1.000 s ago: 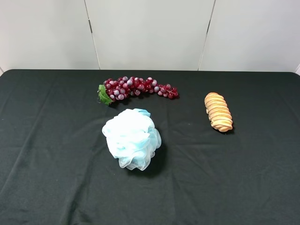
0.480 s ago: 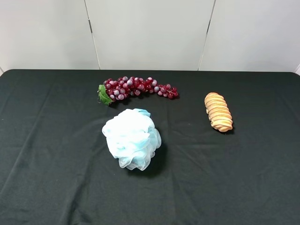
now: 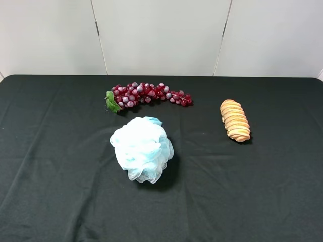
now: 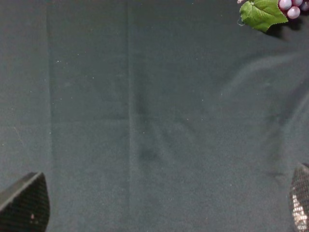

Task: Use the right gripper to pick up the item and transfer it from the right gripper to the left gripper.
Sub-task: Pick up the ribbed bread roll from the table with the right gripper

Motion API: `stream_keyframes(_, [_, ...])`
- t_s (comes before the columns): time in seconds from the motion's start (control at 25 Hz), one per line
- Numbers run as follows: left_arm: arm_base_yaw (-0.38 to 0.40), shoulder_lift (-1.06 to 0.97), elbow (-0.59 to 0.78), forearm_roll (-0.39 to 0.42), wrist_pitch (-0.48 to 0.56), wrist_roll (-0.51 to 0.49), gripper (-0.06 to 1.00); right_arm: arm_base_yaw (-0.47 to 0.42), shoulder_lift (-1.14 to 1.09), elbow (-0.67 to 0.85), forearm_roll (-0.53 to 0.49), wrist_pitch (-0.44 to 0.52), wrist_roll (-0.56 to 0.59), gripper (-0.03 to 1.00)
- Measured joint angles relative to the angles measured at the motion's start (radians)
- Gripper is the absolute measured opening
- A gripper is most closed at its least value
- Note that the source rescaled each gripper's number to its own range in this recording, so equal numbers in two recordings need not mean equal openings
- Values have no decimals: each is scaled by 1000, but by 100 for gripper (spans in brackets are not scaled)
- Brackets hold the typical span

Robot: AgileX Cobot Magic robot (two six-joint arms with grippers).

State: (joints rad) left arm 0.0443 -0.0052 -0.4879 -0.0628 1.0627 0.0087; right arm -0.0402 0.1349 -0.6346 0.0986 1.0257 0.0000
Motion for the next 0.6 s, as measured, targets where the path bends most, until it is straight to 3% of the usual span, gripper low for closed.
stream_keyframes(0.36, [0,0,0,0,0,0,100,6,273,-207,0,0,0,100])
stream_keyframes(0.6, [0,0,0,0,0,0,100,105,440,-281,-8,4,0,100])
